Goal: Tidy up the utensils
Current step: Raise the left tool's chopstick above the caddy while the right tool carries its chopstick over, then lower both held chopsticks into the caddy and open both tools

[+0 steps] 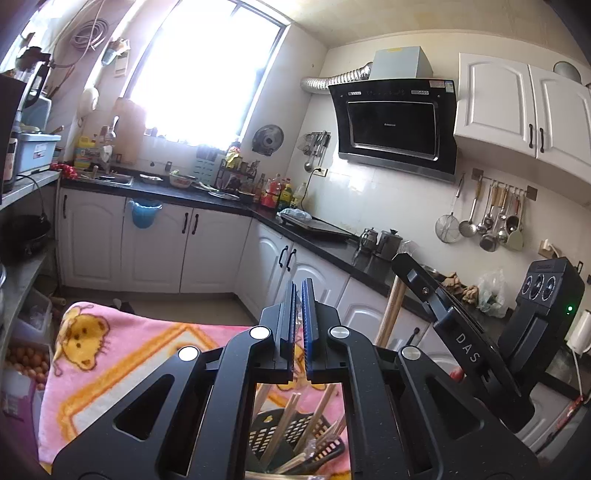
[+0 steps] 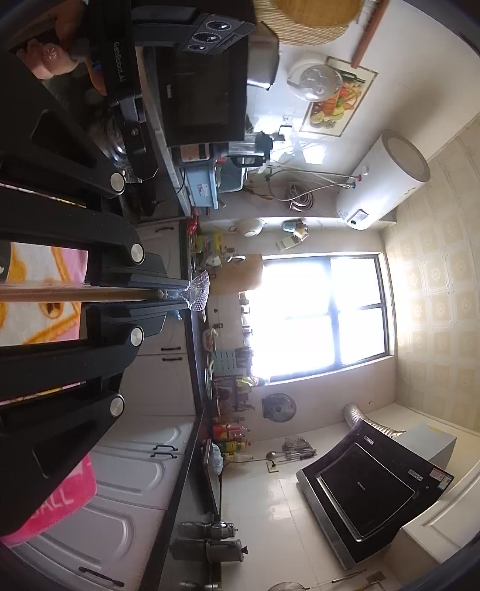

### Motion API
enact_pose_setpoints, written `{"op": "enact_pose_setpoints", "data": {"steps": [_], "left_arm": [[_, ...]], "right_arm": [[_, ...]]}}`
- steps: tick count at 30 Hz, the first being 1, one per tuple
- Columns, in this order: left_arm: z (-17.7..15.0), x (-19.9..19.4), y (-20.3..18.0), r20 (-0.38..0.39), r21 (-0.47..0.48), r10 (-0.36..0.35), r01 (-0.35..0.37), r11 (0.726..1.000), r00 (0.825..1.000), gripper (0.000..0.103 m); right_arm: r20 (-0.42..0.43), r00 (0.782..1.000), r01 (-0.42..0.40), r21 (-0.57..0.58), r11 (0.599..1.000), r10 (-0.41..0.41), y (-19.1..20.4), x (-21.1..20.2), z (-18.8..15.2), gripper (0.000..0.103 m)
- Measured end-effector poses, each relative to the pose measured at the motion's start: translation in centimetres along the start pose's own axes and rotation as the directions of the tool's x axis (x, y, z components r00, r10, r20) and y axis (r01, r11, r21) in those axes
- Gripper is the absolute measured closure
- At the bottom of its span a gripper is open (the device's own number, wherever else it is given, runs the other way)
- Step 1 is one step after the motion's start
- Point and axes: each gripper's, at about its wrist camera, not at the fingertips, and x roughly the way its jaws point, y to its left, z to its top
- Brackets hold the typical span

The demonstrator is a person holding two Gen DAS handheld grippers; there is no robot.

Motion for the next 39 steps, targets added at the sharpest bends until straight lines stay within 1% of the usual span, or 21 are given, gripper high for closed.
{"op": "enact_pose_setpoints", "data": {"steps": [4,12,20,31,39], "left_arm": [[-1.0,0.7,0.4,-0.008,-0.005,0.003,-0.003,1.000,1.000,0.101],[-3.2,1.6,1.2,-0.019,-0.021,0.003,-0.004,1.000,1.000,0.101],[-5.4,2.6,1.7,-0.053,-0.027,0.004,-0.006,1.000,0.999,0.101],[-7.2,2.9,1.7,-0.099,-0.026,0.004,-0.007,1.000,0.995,0.101],[-7.7,2.7,1.8,-0.129,-0.033,0.001,-0.006,0.999,0.992,0.101]], "right_arm": [[-0.001,1.000,0.010,-0.012,1.000,-0.010,0.1,0.4,-1.4,0.097],[-0.036,0.999,0.023,0.018,1.000,-0.023,-0.3,1.3,-4.4,0.097],[-0.060,0.997,0.044,0.032,0.999,-0.042,-0.3,1.9,-7.2,0.097],[-0.080,0.994,0.072,0.052,0.996,-0.068,-0.6,1.7,-9.2,0.097],[-0.111,0.992,0.065,0.079,0.995,-0.056,-0.9,0.3,-9.9,0.097]]}}
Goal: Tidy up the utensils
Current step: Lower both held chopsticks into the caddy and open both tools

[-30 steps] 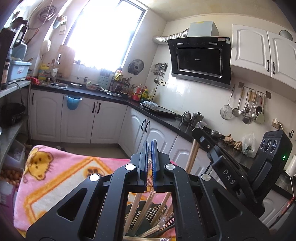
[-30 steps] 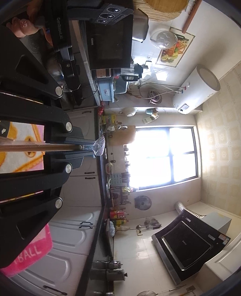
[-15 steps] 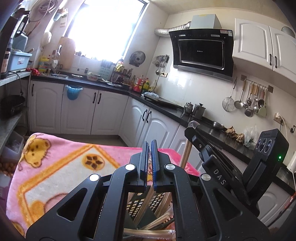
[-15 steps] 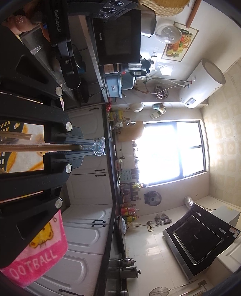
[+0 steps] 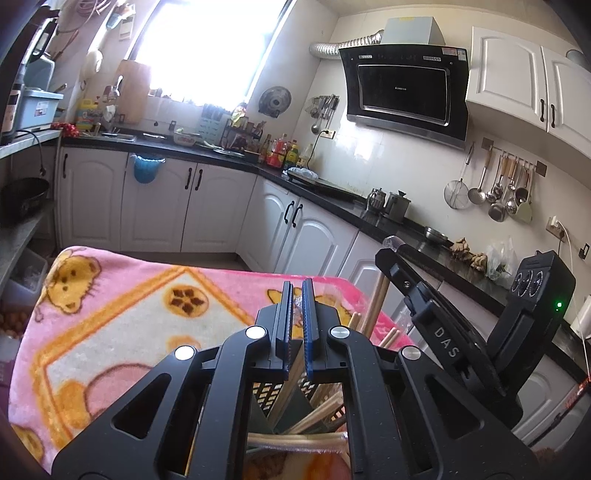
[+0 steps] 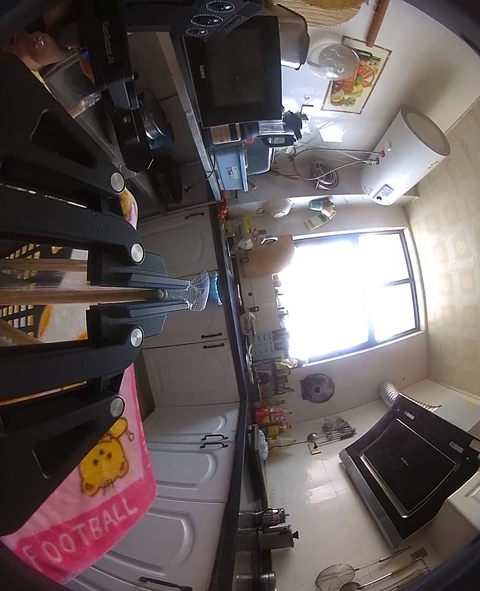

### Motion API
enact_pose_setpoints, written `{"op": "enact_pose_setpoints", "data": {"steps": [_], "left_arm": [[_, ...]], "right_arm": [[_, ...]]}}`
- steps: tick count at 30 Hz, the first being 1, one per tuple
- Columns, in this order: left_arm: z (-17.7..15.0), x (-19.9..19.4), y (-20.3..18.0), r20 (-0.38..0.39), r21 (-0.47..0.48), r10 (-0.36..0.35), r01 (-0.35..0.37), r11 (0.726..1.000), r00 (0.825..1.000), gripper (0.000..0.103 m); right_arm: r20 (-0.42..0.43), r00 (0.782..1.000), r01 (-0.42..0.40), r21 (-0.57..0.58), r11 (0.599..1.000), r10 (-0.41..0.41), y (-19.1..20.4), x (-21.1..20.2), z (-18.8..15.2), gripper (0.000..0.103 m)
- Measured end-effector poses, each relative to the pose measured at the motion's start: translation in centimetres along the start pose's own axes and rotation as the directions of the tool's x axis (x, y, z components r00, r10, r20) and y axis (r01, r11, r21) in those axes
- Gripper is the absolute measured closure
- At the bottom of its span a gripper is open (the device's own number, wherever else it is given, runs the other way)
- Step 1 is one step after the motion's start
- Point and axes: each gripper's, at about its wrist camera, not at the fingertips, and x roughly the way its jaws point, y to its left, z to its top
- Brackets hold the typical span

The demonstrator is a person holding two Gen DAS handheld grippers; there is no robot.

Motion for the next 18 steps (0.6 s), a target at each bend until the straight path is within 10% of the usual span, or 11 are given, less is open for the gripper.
{"op": "enact_pose_setpoints", "data": {"steps": [18], "left_arm": [[-1.0,-2.3,0.7,-0.028,-0.025,0.013,-0.014,1.000,1.000,0.073]], "right_arm": [[-0.081,0.996,-0.024,0.032,0.999,0.026,-0.5,-4.1,-0.3,0.073]]}}
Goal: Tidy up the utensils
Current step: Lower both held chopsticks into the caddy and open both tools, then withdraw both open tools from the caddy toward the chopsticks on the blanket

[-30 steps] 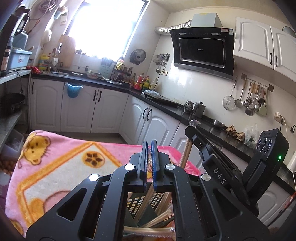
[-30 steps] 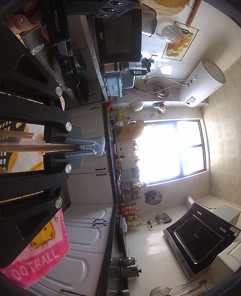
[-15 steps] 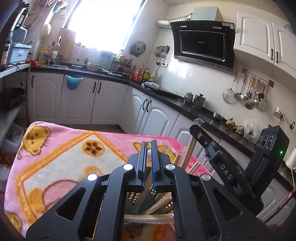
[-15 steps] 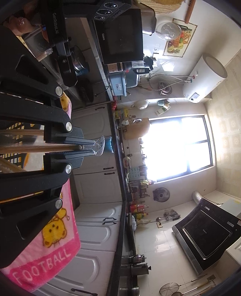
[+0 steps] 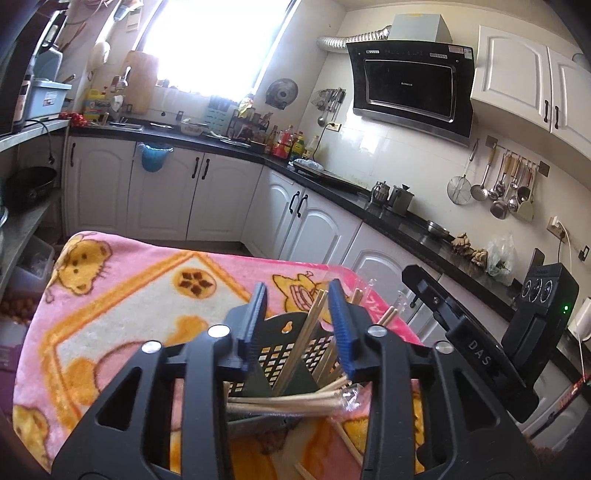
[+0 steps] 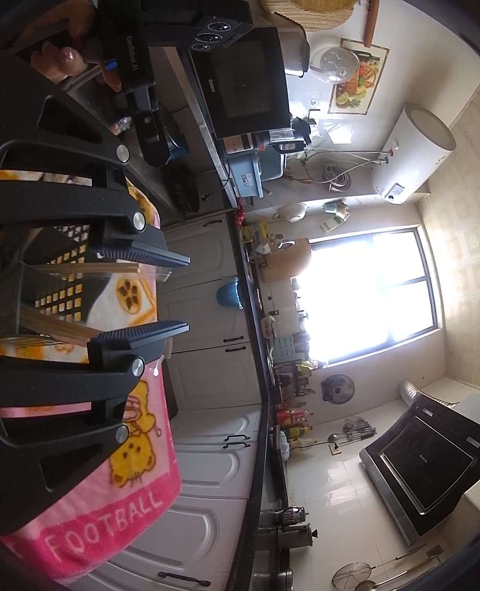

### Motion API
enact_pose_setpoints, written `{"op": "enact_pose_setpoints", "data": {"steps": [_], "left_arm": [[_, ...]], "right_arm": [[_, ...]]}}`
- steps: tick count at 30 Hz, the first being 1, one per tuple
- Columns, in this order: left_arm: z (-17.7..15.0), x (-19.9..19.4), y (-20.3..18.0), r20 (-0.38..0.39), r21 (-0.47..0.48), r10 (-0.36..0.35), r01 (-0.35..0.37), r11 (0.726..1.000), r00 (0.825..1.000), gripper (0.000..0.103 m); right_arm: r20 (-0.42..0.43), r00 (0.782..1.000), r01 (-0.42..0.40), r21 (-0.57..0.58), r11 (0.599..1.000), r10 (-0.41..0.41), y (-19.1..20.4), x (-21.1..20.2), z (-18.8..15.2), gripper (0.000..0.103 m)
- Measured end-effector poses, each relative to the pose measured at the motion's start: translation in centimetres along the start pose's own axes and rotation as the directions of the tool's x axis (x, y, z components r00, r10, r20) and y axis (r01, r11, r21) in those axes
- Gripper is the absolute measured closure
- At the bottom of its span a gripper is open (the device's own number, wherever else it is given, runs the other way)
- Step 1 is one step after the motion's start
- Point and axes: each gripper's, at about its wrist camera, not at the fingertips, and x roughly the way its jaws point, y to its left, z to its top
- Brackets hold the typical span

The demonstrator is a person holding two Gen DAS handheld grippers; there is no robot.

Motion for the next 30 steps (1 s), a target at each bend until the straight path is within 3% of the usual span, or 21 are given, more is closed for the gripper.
{"op": "enact_pose_setpoints", "data": {"steps": [18,27,30], "left_arm": [[-1.4,-3.8,-1.1,-0.012,-0.007,-0.030,0.030,1.000,0.999,0.032],[-3.4,-4.5,-1.5,-0.040,0.009,-0.018,0.018,1.000,0.999,0.012],[-4.1,-4.7,-1.2,-0.050,0.005,-0.010,0.010,1.000,0.999,0.011]], "right_arm": [[-0.138,0.990,0.043,0.014,0.999,-0.040,-0.3,-3.5,-0.5,0.065],[-0.204,0.979,0.022,-0.003,1.000,-0.022,-0.1,-5.1,-1.9,0.053],[-0.216,0.976,0.012,-0.007,1.000,-0.013,0.1,-5.4,-2.1,0.048]]}}
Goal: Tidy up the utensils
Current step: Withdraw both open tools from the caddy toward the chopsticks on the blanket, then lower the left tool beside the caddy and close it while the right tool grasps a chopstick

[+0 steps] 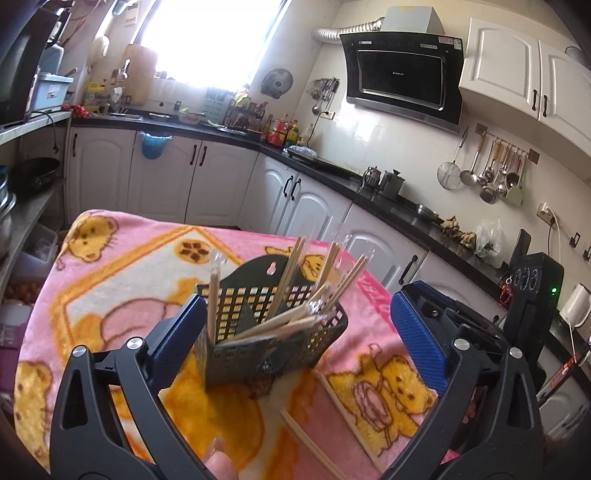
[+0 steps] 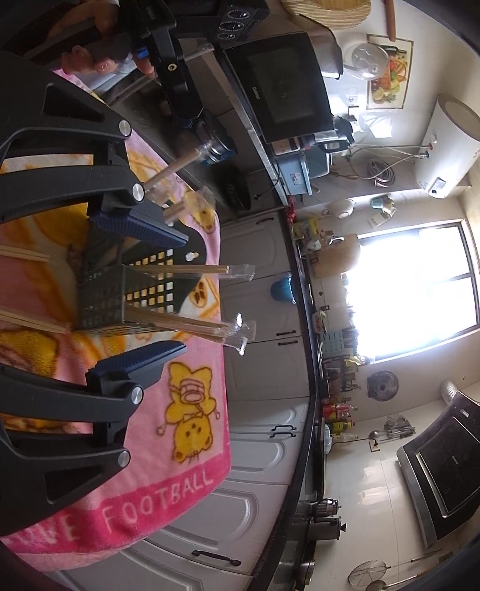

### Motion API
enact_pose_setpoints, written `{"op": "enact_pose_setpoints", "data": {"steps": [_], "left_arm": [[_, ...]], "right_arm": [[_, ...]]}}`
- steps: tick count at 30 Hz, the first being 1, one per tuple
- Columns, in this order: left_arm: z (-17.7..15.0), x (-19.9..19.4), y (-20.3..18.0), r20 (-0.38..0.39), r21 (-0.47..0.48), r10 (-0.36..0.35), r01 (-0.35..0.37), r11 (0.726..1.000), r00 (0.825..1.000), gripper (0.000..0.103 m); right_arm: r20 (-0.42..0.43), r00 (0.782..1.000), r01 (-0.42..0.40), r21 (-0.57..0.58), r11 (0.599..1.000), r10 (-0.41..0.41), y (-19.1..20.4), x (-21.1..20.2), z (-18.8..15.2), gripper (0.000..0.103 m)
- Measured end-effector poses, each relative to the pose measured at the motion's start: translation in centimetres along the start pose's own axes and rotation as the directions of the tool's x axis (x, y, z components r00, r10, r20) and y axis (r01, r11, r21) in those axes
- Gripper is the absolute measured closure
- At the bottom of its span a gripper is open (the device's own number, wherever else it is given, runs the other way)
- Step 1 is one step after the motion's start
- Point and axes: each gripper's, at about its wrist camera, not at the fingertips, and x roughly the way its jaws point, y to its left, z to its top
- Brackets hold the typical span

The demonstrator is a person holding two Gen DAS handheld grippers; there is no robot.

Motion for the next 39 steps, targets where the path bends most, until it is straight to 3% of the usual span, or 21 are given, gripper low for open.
{"op": "enact_pose_setpoints", "data": {"steps": [6,22,39], "left_arm": [[-1.1,-0.3,0.9,-0.024,-0.024,0.014,-0.014,1.000,1.000,0.011],[-4.8,0.2,2.6,-0.113,-0.056,0.058,-0.065,0.996,0.992,0.011],[-9.2,3.5,3.1,-0.247,-0.085,0.062,-0.085,0.993,0.967,0.011]], "right_arm": [[-0.031,0.999,-0.012,-0.008,1.000,0.012,0.4,-0.3,-1.0,0.042],[-0.135,0.991,-0.022,-0.037,0.999,0.017,0.5,0.4,-3.8,0.041],[-0.298,0.954,0.025,-0.037,0.999,-0.035,-1.2,2.3,-8.1,0.041]]}}
